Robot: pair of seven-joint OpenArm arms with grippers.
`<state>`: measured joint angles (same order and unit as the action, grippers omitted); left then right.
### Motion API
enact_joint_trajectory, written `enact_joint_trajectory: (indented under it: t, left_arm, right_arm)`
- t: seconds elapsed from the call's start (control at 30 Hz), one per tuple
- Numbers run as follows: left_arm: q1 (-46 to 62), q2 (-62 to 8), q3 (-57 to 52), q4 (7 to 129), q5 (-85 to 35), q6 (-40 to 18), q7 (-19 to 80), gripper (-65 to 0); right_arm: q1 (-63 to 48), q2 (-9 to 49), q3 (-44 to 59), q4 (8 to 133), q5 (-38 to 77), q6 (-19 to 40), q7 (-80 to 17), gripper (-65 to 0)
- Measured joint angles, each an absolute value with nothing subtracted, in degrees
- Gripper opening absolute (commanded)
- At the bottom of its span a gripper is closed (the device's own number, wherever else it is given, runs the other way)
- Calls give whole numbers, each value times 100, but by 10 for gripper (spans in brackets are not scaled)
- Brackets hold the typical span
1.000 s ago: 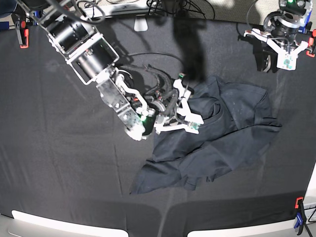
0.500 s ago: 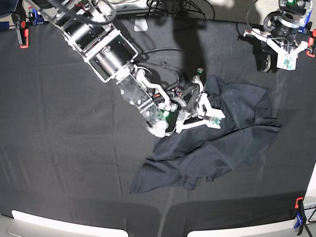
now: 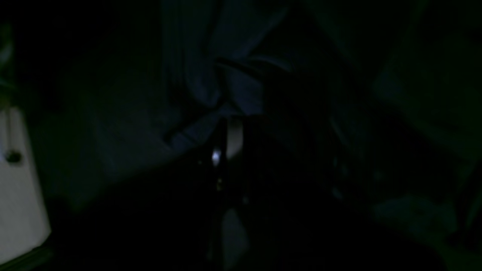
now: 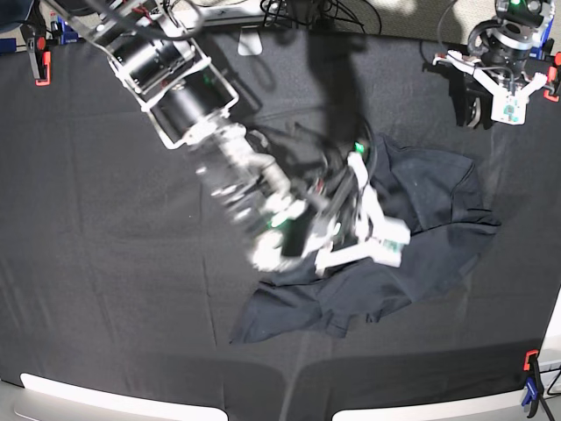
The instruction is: Layout the t-shirt on the table in an organized manner, then fold the t-shirt properly
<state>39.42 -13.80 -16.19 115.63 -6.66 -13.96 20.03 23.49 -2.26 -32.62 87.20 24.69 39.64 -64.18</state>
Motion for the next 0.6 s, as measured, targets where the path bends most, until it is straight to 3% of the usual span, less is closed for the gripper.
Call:
enact_joint_trajectory:
  t: [0.13, 0.47, 0.57, 0.6]
  left_arm:
    - [3942, -1380, -1619, 11563, -666, -1396, 2005, -510]
    - [3951, -1378, -1616, 11563, -666, -1396, 2003, -510]
    - [3948, -1380, -1619, 11563, -666, -1393, 2003, -510]
    - [3951, -1378, -1619, 11563, -668, -1391, 1997, -510]
  right_arm:
    - [2303, -152, -2812, 9345, 3251, 3966, -6632, -650]
    - [1732, 438, -1256, 10986, 3343, 3968, -6632, -650]
    - [1352, 755, -910, 11078, 3983, 3968, -6630, -650]
    - [1232, 832, -910, 11078, 4038, 3968, -6639, -612]
